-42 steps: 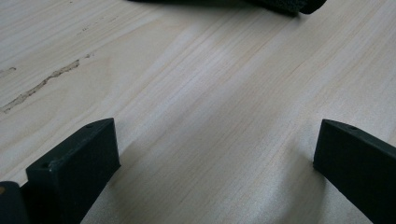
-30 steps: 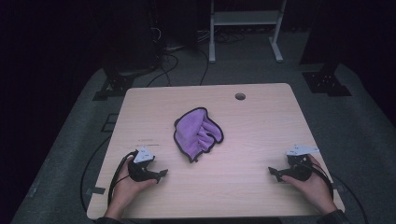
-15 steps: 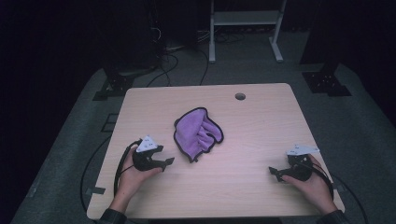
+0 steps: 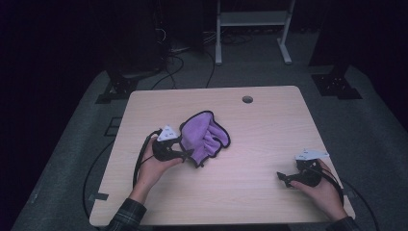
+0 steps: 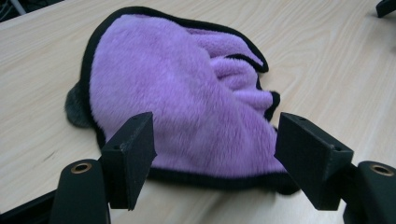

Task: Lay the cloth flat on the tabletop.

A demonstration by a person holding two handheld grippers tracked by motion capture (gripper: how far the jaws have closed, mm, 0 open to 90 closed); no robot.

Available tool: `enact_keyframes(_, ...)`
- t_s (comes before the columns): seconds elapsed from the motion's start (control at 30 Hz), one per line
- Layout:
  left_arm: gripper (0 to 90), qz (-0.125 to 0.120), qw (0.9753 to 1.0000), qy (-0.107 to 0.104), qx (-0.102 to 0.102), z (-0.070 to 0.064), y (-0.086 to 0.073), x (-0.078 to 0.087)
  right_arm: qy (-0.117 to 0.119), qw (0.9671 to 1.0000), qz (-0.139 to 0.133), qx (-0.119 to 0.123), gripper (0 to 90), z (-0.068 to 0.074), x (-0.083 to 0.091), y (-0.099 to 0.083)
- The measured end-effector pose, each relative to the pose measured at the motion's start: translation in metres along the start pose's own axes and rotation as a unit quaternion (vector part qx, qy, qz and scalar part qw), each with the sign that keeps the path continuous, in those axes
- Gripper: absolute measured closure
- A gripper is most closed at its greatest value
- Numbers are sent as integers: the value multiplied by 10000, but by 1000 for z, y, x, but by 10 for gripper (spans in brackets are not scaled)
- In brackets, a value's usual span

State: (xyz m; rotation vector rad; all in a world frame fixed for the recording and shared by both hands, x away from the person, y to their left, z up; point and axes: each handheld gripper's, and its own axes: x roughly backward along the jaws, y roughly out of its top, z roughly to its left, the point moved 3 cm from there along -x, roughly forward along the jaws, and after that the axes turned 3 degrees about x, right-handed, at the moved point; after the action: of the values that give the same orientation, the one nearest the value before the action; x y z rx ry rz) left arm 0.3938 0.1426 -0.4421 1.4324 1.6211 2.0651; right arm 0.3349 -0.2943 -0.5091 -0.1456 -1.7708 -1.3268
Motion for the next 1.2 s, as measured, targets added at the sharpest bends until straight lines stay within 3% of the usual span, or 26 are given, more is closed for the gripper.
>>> enact_keyframes(0.17, 312, 96, 9999, -12, -68, -3, 8, -18, 0, 10000, 0, -2, 10, 0, 0, 0)
enact_keyframes(0.3, 403, 309, 9994, 85, -162, -4, 9, -31, 1, 10000, -1, -1, 10, 0, 0, 0)
enact_keyframes(0.37, 478, 418, 9985, 208, -272, -4, 8, -36, 1, 10000, -1, 0, 10, 0, 0, 0)
enact_keyframes(0.5, 717, 543, 9982, 217, -124, -3, 7, -41, 1, 10000, -1, -1, 10, 0, 0, 0)
enact_keyframes(0.6, 840, 515, 9985, 140, 70, -1, 9, -36, 1, 10000, -1, -2, 11, 0, 0, 0)
enact_keyframes(0.93, 855, 109, 9993, 179, 317, 12, 19, 0, 1, 10000, -1, -2, 10, 0, 0, 0)
enact_keyframes(1.03, 855, -75, 9985, 336, 418, 25, 21, 19, 1, 10000, -1, -1, 10, 0, 0, 0)
enact_keyframes(1.17, 854, -129, 9971, 496, 565, 39, 19, 33, 1, 10000, -1, 0, 10, 0, 0, 0)
enact_keyframes(1.2, 854, -161, 9958, 607, 658, 49, 15, 40, 1, 10000, -1, -2, 10, 0, 0, 0)
